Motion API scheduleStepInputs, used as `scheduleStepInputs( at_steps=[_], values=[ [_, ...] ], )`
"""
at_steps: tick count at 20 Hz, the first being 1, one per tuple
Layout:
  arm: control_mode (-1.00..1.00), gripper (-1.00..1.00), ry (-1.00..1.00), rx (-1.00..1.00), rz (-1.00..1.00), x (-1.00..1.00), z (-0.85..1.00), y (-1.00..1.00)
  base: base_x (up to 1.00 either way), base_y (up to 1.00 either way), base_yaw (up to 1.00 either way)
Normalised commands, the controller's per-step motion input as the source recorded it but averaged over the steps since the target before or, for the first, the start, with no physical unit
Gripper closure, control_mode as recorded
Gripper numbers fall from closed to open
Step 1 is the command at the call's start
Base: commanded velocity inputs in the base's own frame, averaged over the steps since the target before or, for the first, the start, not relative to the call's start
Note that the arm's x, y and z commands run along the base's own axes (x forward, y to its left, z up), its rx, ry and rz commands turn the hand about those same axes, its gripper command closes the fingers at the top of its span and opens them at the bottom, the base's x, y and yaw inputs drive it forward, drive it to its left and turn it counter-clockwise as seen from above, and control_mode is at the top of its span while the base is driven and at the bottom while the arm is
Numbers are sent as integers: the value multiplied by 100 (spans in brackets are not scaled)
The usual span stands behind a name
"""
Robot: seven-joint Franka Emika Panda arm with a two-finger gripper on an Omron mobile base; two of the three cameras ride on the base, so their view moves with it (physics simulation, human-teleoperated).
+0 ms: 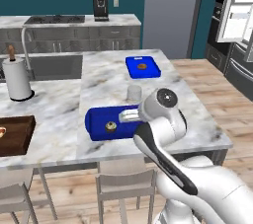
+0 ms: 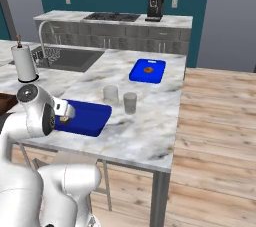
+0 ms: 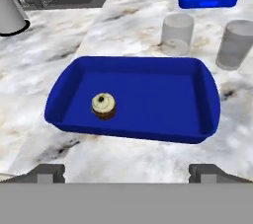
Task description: Take the cupcake and donut from the fridge and place them on the empty tray on the dining counter.
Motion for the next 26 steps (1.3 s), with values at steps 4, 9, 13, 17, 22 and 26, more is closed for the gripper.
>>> scheduleStepInputs(
  at_steps=[4, 9, 13, 17, 22, 26],
  values=[
    [-100, -100, 10, -9, 9, -67, 100, -94, 0, 0, 0],
    [-100, -100, 15, -2, 3, -62, 100, -61, 0, 0, 0],
    [-100, -100, 1, -5, 1, -100, 100, -23, 0, 0, 0],
    [-100, -100, 11, -3, -26, -86, 98, -21, 0, 0, 0],
    [-100, -100, 2, 2, -27, -86, 68, -15, 0, 0, 0],
    [-100, -100, -14, -2, 1, -90, 0, -16, 0, 0, 0]
  ],
)
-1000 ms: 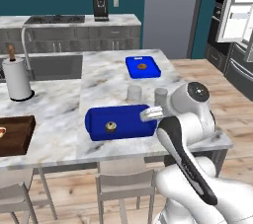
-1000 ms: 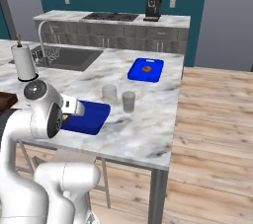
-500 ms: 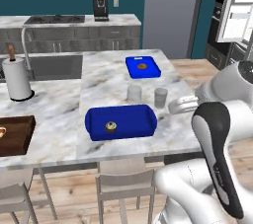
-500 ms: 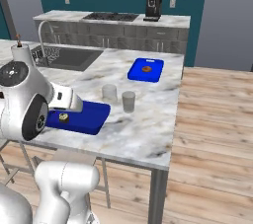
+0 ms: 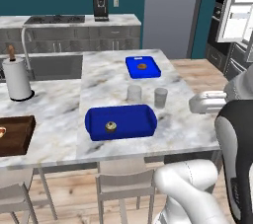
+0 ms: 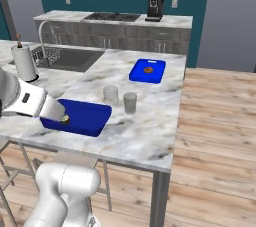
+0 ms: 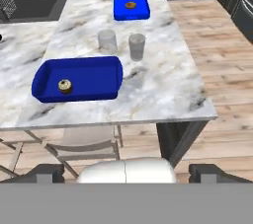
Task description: Take the cupcake and donut from the fridge and place them on the empty tray on the dining counter.
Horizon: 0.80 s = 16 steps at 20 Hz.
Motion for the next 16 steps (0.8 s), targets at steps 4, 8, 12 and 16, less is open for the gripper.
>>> scheduleStepInputs(
  at_steps=[4, 8, 12, 16],
  values=[
    [-100, -100, -26, -12, 9, -77, 3, -19, 0, 0, 0],
    [-100, -100, -46, -18, 11, -38, 17, -18, 0, 0, 0],
    [100, -100, -9, -2, 1, -9, 23, -20, -4, -37, 0],
    [100, -100, 0, 0, 0, 0, 0, 0, 0, -93, -12]
  ],
)
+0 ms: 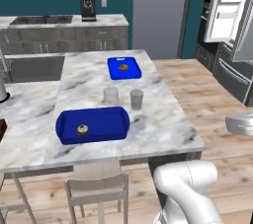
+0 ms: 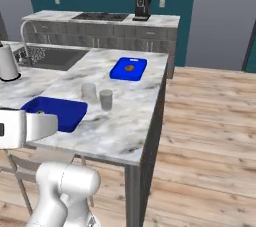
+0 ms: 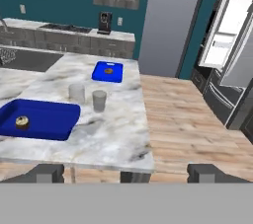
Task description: Take the cupcake and donut from the fridge and place them on the empty tray on the dining counter.
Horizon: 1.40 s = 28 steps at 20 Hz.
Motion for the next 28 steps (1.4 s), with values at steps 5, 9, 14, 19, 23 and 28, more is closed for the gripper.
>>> scheduleStepInputs(
  at_steps=[5, 9, 14, 19, 23, 28],
  values=[
    [100, -100, 0, 0, 0, 0, 0, 0, 0, -100, -34],
    [100, -100, 0, 0, 0, 0, 0, 0, 5, -100, -53],
    [100, -100, 0, 0, 0, 0, 0, 0, 23, -60, -73],
    [100, -100, 0, 0, 0, 0, 0, 0, 100, -2, -11],
    [100, -100, 0, 0, 0, 0, 0, 0, 100, -13, 0],
    [100, -100, 0, 0, 0, 0, 0, 0, 100, -60, 42]
  ],
)
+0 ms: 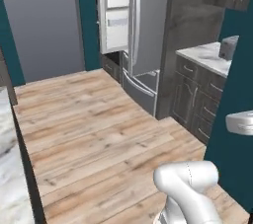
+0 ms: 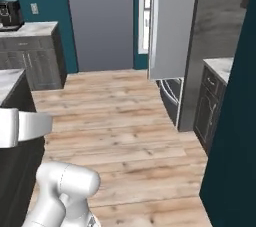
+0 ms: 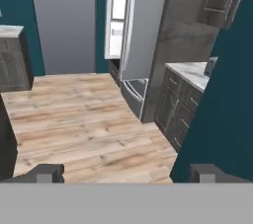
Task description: Take the cupcake and donut from the fridge and place them on the empty tray on the dining counter.
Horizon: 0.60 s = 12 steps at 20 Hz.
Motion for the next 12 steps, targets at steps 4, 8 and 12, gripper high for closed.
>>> scheduleStepInputs(
  at_steps=[4, 8, 12],
  values=[
    [100, -100, 0, 0, 0, 0, 0, 0, 100, -14, 58],
    [100, -100, 0, 0, 0, 0, 0, 0, 100, 0, 21],
    [100, -100, 0, 0, 0, 0, 0, 0, 100, -10, 1]
  ],
)
